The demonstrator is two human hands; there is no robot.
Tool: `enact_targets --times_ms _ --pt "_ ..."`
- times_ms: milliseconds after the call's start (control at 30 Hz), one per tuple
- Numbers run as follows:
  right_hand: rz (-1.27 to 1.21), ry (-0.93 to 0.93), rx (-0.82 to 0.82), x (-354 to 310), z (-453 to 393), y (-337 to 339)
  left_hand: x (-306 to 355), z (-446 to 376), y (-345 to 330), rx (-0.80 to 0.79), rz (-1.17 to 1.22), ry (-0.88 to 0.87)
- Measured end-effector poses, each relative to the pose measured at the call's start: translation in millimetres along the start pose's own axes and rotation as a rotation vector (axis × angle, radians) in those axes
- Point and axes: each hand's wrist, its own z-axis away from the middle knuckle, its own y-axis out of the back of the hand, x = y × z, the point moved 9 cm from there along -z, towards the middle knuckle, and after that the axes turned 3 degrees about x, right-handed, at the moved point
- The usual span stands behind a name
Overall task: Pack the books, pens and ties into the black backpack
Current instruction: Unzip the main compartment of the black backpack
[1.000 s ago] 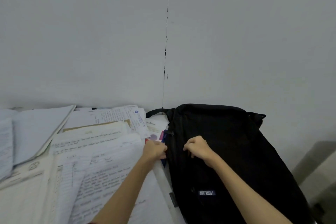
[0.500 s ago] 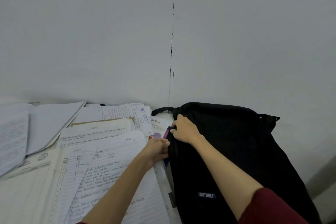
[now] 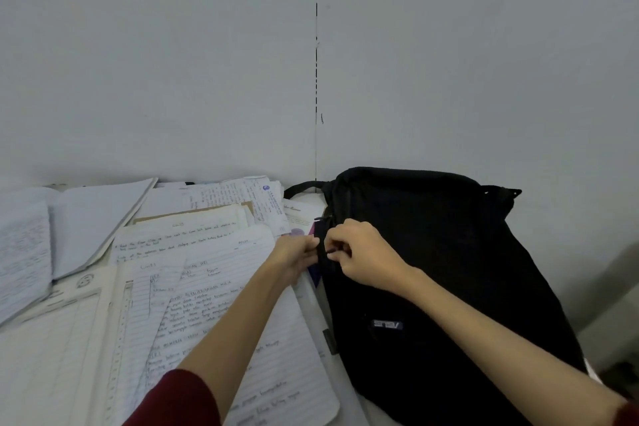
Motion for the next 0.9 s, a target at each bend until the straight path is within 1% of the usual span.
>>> enact_targets --times_ms 100,133,167,233,267,333,367,400,467,533,600,667,733,800,833,867,900 --pt "-0.081 0.094 -0.154 -26 40 -7 9 1 9 0.115 -0.049 -0.035" --pt "-0.102 0.105 -0.178 -29 50 -8 13 5 9 0.132 -0.099 -0.060" --pt "-0.115 0.109 -0.160 -30 55 -5 16 9 6 0.116 -0.149 -0.082" --pt "-0.096 0.076 -0.032 -25 60 5 18 24 -6 -0.018 -0.268 -0.110" --pt "-0.065 0.054 0.024 -22 64 9 12 34 -11 -0.106 -0.394 -0.098" --pt "-0.006 0.054 0.046 -23 69 7 -8 50 -13 -0.242 -0.740 -0.043" --pt "0.026 0.090 0.038 -29 73 3 -17 57 -13 -0.276 -0.867 -0.038" --pt "0.075 0.148 0.034 -39 77 -1 -21 61 -13 -0.274 -0.927 -0.062" --pt "0.169 0.266 0.091 -59 87 -2 -19 62 -12 -0.198 -0.904 -0.136" --pt "0.241 0.370 0.144 -76 103 -4 -13 62 -11 -0.143 -0.793 -0.175" --pt "0.340 0.455 0.132 -88 127 -9 -8 60 -7 -0.091 -0.720 -0.197" --pt "0.357 0.478 0.131 -87 153 -9 -4 57 6 -0.012 -0.768 -0.224" --pt "0.340 0.423 0.211 -75 176 1 -4 58 19 0.040 -0.745 -0.216" --pt "0.268 0.275 0.298 -58 191 13 -3 66 27 0.062 -0.767 -0.251" --pt "0.192 0.178 0.336 -49 196 17 1 73 26 0.078 -0.830 -0.337" --pt "0.105 0.079 0.359 -41 200 19 8 83 22 0.081 -0.913 -0.492" --pt "0.024 -0.008 0.372 -36 202 16 13 100 12 0.047 -0.989 -0.682"
